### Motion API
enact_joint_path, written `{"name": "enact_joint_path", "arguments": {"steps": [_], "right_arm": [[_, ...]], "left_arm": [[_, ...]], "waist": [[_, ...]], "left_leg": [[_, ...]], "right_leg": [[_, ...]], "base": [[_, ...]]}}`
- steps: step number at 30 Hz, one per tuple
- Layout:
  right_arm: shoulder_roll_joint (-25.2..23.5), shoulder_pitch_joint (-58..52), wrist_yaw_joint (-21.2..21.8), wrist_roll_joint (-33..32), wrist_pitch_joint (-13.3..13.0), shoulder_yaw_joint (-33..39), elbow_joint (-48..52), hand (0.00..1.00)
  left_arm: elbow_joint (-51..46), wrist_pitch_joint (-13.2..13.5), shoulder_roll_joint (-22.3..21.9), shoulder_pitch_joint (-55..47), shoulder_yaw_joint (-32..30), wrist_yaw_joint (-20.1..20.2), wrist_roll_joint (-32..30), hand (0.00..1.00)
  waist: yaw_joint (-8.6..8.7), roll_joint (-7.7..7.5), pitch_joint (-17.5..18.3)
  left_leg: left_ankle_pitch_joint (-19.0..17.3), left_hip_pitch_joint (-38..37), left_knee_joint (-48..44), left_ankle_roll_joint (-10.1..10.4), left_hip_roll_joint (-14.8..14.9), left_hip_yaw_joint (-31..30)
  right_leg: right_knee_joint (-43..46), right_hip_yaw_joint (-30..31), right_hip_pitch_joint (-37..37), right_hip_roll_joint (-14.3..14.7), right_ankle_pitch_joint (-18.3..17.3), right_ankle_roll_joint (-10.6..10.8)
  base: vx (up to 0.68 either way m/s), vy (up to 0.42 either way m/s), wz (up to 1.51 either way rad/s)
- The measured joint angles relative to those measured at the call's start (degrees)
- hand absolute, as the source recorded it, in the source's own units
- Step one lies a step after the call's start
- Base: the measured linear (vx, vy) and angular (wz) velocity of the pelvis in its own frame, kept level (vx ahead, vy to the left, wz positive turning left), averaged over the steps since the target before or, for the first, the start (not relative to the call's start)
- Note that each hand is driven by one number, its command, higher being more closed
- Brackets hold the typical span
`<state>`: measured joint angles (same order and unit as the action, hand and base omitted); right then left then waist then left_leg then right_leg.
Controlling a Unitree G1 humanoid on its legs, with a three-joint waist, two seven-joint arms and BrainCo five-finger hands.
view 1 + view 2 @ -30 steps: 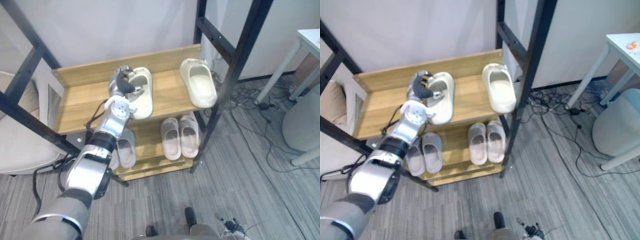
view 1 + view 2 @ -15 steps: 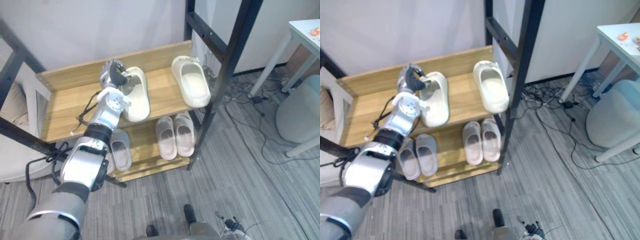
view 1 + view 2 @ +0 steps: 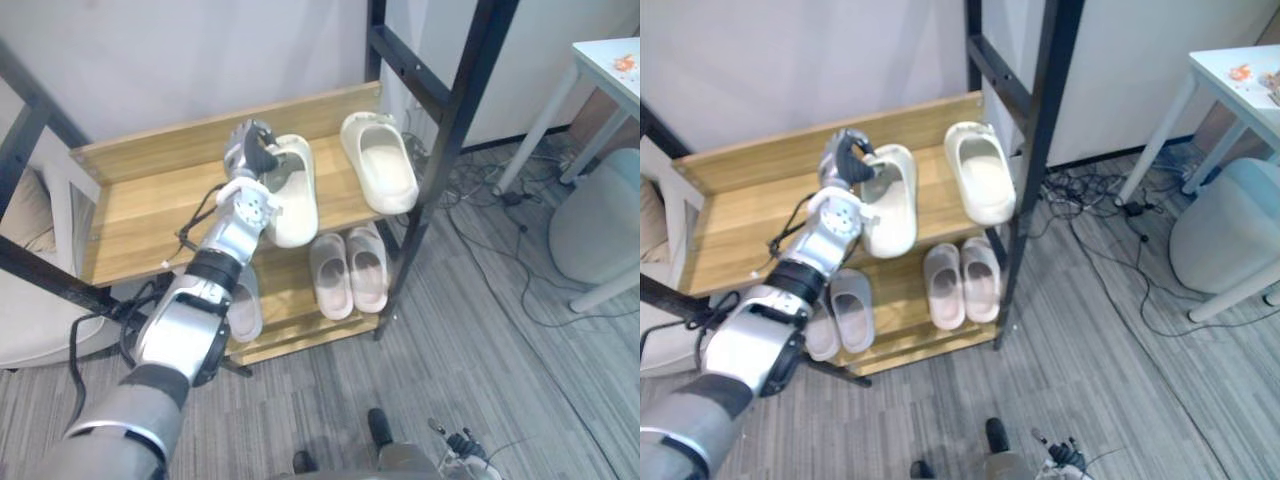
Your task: Organize the slippers on the shoe rack
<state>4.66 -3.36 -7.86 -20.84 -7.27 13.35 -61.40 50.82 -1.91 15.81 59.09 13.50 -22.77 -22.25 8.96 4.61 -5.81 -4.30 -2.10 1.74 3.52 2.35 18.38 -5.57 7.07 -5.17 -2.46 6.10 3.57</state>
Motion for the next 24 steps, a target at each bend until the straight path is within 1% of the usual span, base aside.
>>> {"name": "enact_joint_path", "arguments": {"steps": [2,7,9,12,15,16,18,23,24], "right_arm": [[-0.06,-0.02,-0.03,0.02,-0.01,0.17,0.03,0.0],[-0.47,-0.17,-0.08,0.11,-0.02,2.93,0.08,0.0],[-1.51,-0.21,-0.2,0.15,-0.02,5.05,0.28,0.0],[-1.98,-0.21,-0.28,0.16,-0.02,5.94,0.32,0.0],[-2.43,-0.82,-0.74,0.18,-0.03,6.75,2.13,0.0],[-2.44,-0.81,-0.79,0.17,-0.02,6.8,2.15,0.0],[-2.56,-0.88,-0.99,0.17,-0.02,6.98,2.15,0.0],[-4.11,-1.74,-1.37,0.44,-0.02,9.19,4.2,0.0],[-4.21,-1.85,-1.39,0.45,-0.06,9.2,4.42,0.0]], "left_arm": [[0.01,-0.04,-0.54,0.01,0.01,-0.64,0.0,1.0],[0.7,-0.13,-0.91,0.97,-0.03,-0.7,0.05,1.0],[0.87,-0.12,-0.99,1.48,0.15,-0.74,0.04,1.0],[1.01,-0.23,-1.46,2.0,0.24,-0.73,0.06,1.0],[0.68,-0.78,-1.45,2.36,0.49,-0.95,0.79,1.0],[0.66,-0.89,-1.45,2.63,0.49,-0.96,1.09,0.0],[0.65,-1.02,-1.46,2.83,0.44,-1.16,1.14,0.0],[0.41,-1.22,-1.48,3.12,-1.17,-1.17,2.36,0.0],[0.42,-1.25,-1.48,3.12,-1.17,-1.17,2.37,0.0]], "waist": [[0.12,0.0,0.0],[0.06,0.04,0.01],[0.08,0.09,0.0],[0.09,0.11,0.0],[-0.19,0.2,0.09],[-0.36,0.21,0.08],[-0.44,0.2,0.09],[-1.55,0.13,0.11],[-1.55,0.11,0.12]], "left_leg": [[-0.04,0.0,0.0,0.03,-0.01,0.21],[-0.26,0.01,0.01,0.11,0.03,2.17],[-0.31,0.01,0.03,0.15,0.1,3.21],[-0.33,0.26,0.0,0.09,0.1,3.34],[-0.52,0.99,-0.23,-0.21,0.1,4.48],[-0.58,1.32,-0.4,-0.32,0.02,4.66],[-0.81,1.75,-0.91,-0.68,-0.23,4.95],[-1.2,2.11,-0.93,-1.28,-1.2,7.72],[-1.22,2.11,-0.94,-1.32,-1.26,7.79]], "right_leg": [[0.0,0.22,-0.18,0.01,0.04,0.04],[0.0,2.07,-0.85,0.29,0.47,0.1],[0.01,3.09,-1.28,0.54,0.76,0.03],[0.15,3.52,-1.86,0.51,0.85,0.14],[0.29,4.74,-2.98,0.41,1.22,0.5],[0.39,5.05,-3.14,0.27,1.37,0.62],[0.41,5.66,-3.76,0.01,1.52,0.85],[0.45,8.15,-4.94,-0.6,2.24,1.78],[0.45,8.27,-4.97,-0.64,2.26,1.81]], "base": [[-0.03,-0.024,-0.05],[-0.01,-0.016,-0.2],[0.0,-0.023,-0.23],[-0.02,-0.016,-0.1],[-0.02,-0.013,-0.16],[-0.04,-0.008,-0.09],[-0.03,0.004,-0.09],[-0.01,0.01,-0.23],[0.0,0.007,-0.17]]}}
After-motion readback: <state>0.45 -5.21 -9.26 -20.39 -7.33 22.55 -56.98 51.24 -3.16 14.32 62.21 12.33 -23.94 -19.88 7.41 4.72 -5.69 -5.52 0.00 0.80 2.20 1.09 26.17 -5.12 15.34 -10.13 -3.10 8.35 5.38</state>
